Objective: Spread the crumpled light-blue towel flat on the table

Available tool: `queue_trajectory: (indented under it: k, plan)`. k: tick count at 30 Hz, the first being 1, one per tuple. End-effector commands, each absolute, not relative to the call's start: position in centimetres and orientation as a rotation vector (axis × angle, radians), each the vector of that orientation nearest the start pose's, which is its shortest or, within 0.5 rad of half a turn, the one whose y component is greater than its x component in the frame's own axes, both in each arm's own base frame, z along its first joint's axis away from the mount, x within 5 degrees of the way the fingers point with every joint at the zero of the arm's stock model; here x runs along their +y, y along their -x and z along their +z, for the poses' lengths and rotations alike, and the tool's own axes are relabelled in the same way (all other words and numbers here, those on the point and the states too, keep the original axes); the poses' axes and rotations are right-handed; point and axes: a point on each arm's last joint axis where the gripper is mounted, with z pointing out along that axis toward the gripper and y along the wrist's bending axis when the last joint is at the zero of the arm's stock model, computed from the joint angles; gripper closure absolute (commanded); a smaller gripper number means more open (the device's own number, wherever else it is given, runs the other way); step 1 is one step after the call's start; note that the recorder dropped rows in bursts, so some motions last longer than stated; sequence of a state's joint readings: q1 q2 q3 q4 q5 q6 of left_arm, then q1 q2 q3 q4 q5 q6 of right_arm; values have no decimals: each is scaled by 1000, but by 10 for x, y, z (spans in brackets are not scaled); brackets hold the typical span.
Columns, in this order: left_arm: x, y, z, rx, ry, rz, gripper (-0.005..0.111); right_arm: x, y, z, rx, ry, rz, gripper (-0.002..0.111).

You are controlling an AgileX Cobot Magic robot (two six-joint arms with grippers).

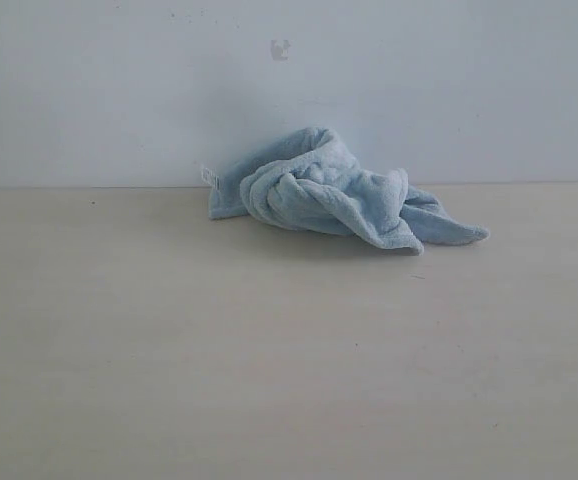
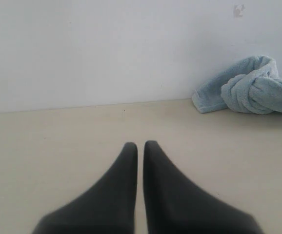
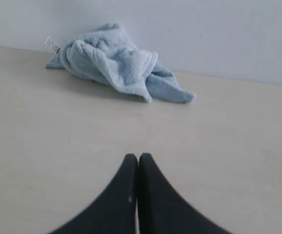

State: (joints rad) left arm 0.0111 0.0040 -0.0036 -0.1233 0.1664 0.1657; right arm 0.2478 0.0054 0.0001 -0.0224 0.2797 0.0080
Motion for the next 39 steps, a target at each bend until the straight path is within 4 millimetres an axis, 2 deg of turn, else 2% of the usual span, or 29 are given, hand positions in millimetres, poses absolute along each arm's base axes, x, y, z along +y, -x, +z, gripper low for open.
queue_trajectory:
  k: [1,3,9,12,16,22,26,31,34,35,36,39]
  plan:
    - [-1,-56,199,1640,-34,25,103,14,-55,202,1611,75,313,108]
    - [-1,-56,199,1640,-34,25,103,14,-55,207,1572,-43,437,108]
    - [-1,-56,199,1640,-34,25,103,12,-54,222,1403,-100,500,108]
    - [-1,-56,199,1640,-34,25,103,11,-53,224,1373,-219,634,108]
    - [-1,-56,199,1640,-34,25,103,13,-54,214,1482,-332,744,108]
    - [-1,-56,199,1640,-34,25,103,16,-52,230,1633,-312,716,108]
    - [-1,-56,199,1640,-34,25,103,20,-64,244,1777,-270,641,108]
    - [-1,-56,199,1640,-34,25,103,31,-98,256,2003,-201,541,108]
    - [-1,-56,199,1640,-34,25,103,41,-129,264,2112,-96,485,108]
    - [-1,-56,199,1640,-34,25,103,46,-142,271,2140,-46,477,108]
    - [-1,-56,199,1640,-34,25,103,56,-169,275,2220,40,462,108]
    - [-1,-56,199,1640,-34,25,103,75,-224,283,2340,222,444,106]
